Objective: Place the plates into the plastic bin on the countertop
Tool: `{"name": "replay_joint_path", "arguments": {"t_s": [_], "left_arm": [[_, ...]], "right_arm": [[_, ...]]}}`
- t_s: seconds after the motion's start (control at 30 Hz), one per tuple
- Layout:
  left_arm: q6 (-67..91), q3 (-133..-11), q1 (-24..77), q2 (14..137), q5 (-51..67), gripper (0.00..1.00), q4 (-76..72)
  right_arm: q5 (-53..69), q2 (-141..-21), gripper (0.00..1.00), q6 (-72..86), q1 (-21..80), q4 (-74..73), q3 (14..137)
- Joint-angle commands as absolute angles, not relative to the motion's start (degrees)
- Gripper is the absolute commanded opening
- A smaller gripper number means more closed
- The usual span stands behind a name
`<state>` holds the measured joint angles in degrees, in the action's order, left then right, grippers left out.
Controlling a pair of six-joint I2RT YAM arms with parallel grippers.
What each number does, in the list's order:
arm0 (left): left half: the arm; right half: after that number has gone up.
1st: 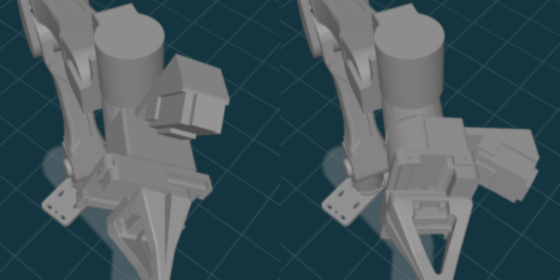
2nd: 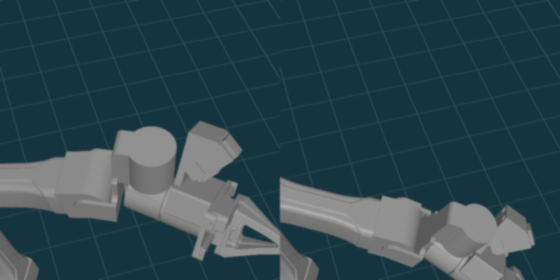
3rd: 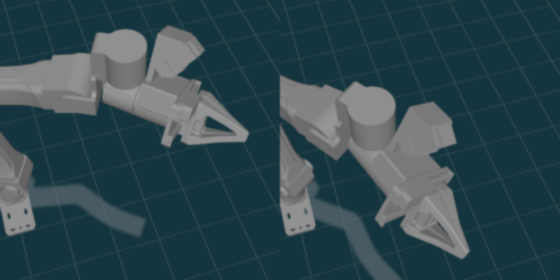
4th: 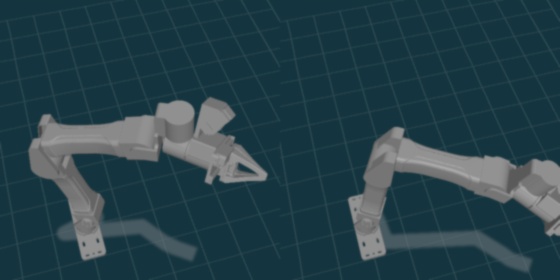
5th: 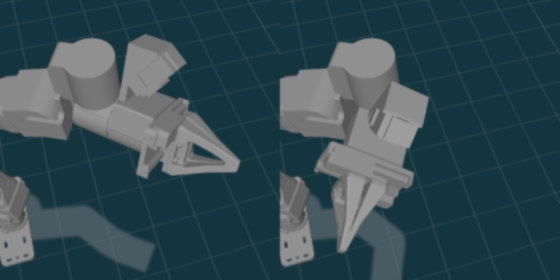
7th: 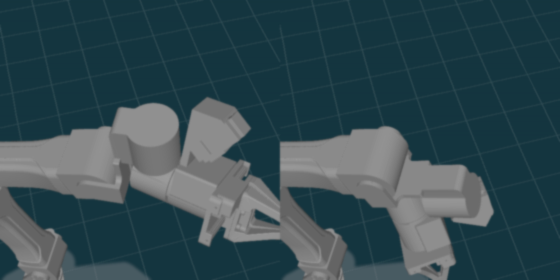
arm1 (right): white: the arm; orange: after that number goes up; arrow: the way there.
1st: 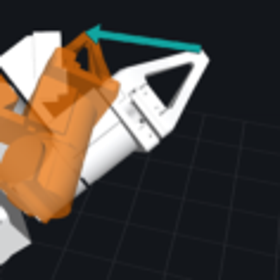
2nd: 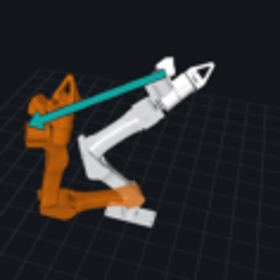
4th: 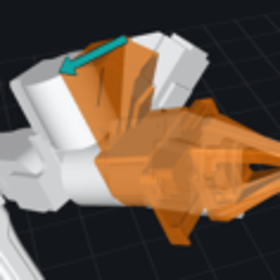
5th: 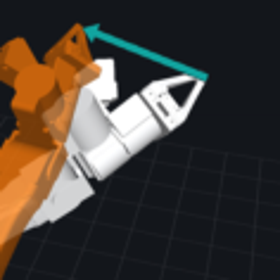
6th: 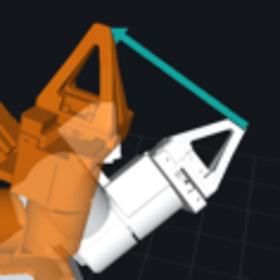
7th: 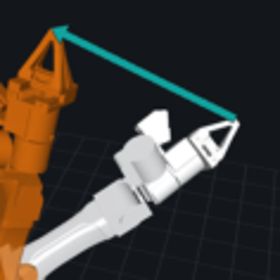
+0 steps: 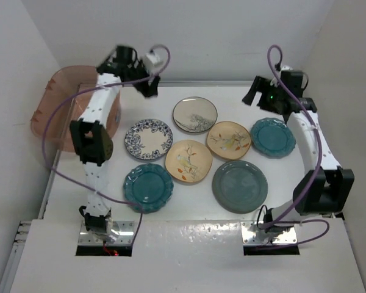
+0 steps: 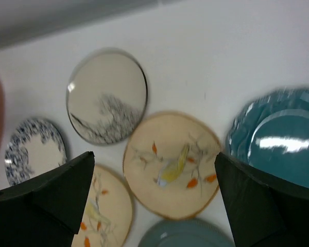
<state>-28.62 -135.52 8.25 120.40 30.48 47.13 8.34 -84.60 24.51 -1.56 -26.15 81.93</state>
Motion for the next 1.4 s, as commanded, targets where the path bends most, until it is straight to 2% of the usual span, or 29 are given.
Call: {"name": "replay_joint_path", "arguments": {"t_s": [0.0,0.2,0.4,0.5,0.63,0.73,0.77,0.83,0.87,1.0,1.1,1.2,1.37], "left_arm": [[-30.7,-128.1,6.3,125.2,28.2,0.78,62.7],[-32.5,-126.8,5.2,132.6,26.9,0.87,57.3],[-31.9,-115.5,5.2,133.3,19.1,0.86,52.4],[-34.0,-109.8,4.7,133.3,19.1,0.79,52.4],[-36.2,-105.4,4.7,131.8,21.4,0.64,53.1],[-34.5,-106.3,5.3,133.7,20.8,0.41,53.1],[-32.7,-107.0,5.3,134.4,20.8,0.25,53.6],[-31.2,-109.5,5.3,135.5,23.0,0.13,53.6],[-30.3,-110.6,5.3,136.1,23.9,0.00,53.6],[-25.0,-118.0,5.3,135.5,27.9,0.00,53.6],[-26.5,-122.5,4.7,131.2,31.9,0.00,53.6],[-29.9,-119.9,5.4,126.3,32.9,0.00,53.1],[-32.9,-112.8,6.0,120.8,31.1,0.00,53.1]], "right_arm": [[11.3,-85.3,0.97,28.9,-0.5,-31.5,77.5],[10.7,-85.4,0.96,26.3,7.2,-30.5,72.9],[10.5,-88.0,0.94,26.7,13.3,-29.3,71.3],[8.2,-89.0,0.94,26.3,16.0,-28.2,72.0],[7.1,-90.6,0.94,27.0,17.7,-26.8,73.7],[7.3,-91.8,0.93,27.8,17.9,-25.3,74.4],[7.3,-93.1,0.93,28.2,18.1,-25.3,75.1],[7.9,-93.7,0.93,28.9,18.4,-24.8,74.8],[8.5,-94.6,0.92,29.1,18.5,-24.4,74.6],[14.0,-97.8,0.91,27.6,20.0,-19.3,73.1],[21.7,-104.2,0.83,26.0,21.9,-17.2,76.5],[26.0,-113.4,0.71,26.1,23.8,-13.5,82.3],[26.2,-123.7,0.64,27.2,25.9,-11.7,94.7]]}}
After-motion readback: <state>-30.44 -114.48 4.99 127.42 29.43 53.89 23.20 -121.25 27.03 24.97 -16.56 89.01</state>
